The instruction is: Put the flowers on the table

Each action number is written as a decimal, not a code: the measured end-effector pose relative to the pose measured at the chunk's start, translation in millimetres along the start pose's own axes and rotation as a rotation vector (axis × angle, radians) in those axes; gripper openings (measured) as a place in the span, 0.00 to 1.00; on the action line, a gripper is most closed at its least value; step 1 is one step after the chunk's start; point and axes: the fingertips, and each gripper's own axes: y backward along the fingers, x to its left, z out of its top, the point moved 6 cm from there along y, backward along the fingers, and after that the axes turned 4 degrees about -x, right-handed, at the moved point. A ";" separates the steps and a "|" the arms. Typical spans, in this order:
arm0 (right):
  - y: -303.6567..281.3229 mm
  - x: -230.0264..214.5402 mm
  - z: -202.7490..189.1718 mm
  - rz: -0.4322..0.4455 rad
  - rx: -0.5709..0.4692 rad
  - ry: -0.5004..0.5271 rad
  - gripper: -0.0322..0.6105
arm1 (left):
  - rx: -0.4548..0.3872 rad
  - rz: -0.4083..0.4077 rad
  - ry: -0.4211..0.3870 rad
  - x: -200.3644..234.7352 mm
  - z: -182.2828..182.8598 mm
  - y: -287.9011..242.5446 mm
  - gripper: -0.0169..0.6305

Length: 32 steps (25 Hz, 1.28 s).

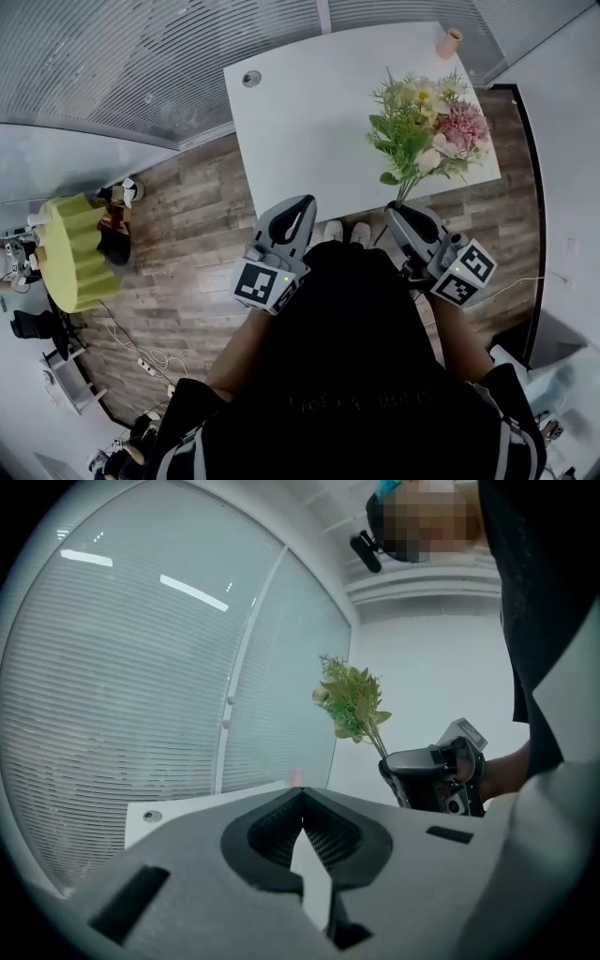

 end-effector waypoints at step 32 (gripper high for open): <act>-71.0 -134.0 -84.5 -0.262 0.201 -0.119 0.12 | 0.277 -0.005 0.105 62.4 -113.8 -74.3 0.05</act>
